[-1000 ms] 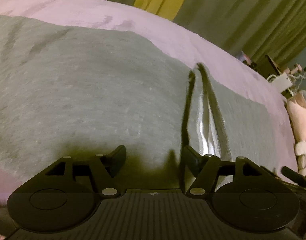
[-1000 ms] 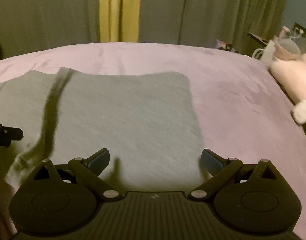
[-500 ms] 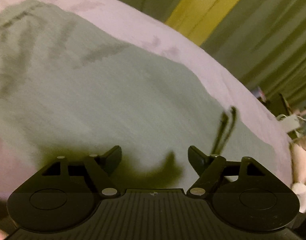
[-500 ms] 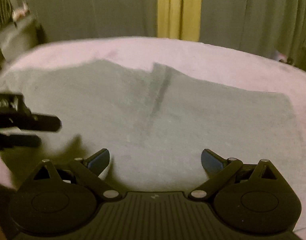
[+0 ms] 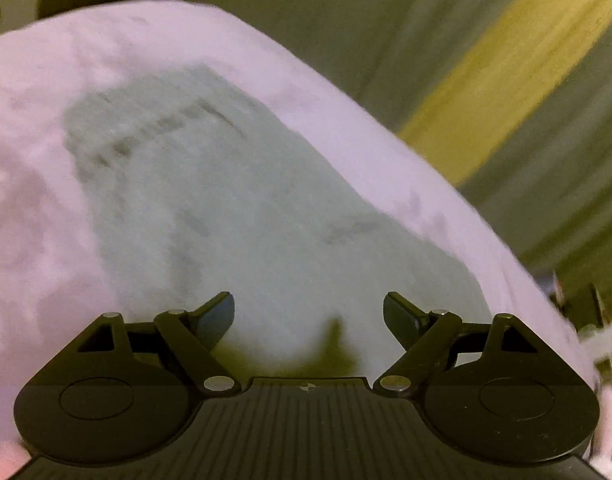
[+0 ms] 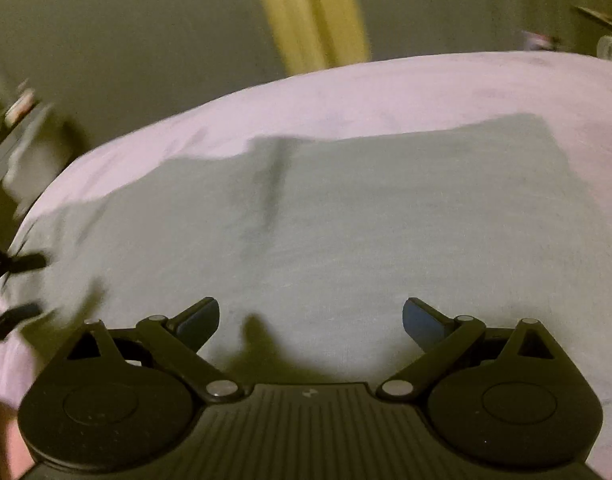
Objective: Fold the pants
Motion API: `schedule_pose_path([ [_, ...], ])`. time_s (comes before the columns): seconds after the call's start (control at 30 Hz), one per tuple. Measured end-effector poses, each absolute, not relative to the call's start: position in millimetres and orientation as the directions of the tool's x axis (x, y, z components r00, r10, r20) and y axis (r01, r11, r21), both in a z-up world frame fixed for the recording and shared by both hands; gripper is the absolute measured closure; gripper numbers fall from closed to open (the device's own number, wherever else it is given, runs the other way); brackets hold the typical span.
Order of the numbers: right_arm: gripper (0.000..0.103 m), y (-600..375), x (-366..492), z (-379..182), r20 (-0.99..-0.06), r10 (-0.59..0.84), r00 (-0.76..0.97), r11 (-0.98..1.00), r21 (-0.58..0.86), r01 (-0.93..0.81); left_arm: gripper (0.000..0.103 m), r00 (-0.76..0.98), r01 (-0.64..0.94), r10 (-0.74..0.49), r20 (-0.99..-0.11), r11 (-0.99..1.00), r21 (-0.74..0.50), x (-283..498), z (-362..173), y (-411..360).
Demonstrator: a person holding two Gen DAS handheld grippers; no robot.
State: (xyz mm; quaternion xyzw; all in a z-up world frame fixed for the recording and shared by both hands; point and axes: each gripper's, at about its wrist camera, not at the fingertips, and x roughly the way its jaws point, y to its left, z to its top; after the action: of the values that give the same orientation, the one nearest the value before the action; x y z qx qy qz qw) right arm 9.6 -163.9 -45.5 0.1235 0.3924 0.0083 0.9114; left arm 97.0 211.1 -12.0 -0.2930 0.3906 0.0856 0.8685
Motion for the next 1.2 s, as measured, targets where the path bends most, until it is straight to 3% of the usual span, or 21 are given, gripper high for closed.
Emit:
schedule_pose_path([
  [0.13,0.005,-167,-8,-56,-0.708,0.101,0.699,0.975,0.211,0.072,0.013,0.719,-0.395,-0.086,-0.690,0.766,-0.507,86,-11,260],
  [0.23,0.005,-156,-18,-61,-0.714,0.055,0.698,0.995,0.099,0.023,0.013,0.703,-0.432,-0.116,-0.702,0.715,-0.551,84,-22,293],
  [0.37,0.004,-138,-22,-72,-0.723,-0.025,0.691,0.999,-0.048,-0.014,0.014,0.729,-0.446,-0.210,-0.651,0.577,-0.684,82,-38,326],
  [0.57,0.004,-144,-18,-69,-0.729,0.001,0.684,1.000,0.013,0.013,0.015,0.760,-0.444,-0.220,-0.611,0.511,-0.736,65,-32,344],
  [0.63,0.004,-142,-16,-68,-0.729,-0.003,0.685,1.000,0.006,0.011,0.011,0.769,-0.451,-0.200,-0.607,0.503,-0.738,63,-33,351],
  [0.77,0.004,-138,-15,-69,-0.731,-0.022,0.682,1.000,-0.027,0.003,0.010,0.717,-0.552,-0.069,-0.694,0.552,-0.625,60,-34,362],
  [0.9,0.004,-140,-16,-67,-0.731,-0.011,0.682,1.000,-0.010,0.006,0.010,0.761,-0.477,-0.173,-0.625,0.504,-0.720,70,-48,366],
  [1.2,0.004,-135,-11,-66,-0.737,-0.030,0.675,0.999,-0.030,0.012,0.010,0.806,-0.442,-0.216,-0.551,0.399,-0.803,90,-80,382],
])
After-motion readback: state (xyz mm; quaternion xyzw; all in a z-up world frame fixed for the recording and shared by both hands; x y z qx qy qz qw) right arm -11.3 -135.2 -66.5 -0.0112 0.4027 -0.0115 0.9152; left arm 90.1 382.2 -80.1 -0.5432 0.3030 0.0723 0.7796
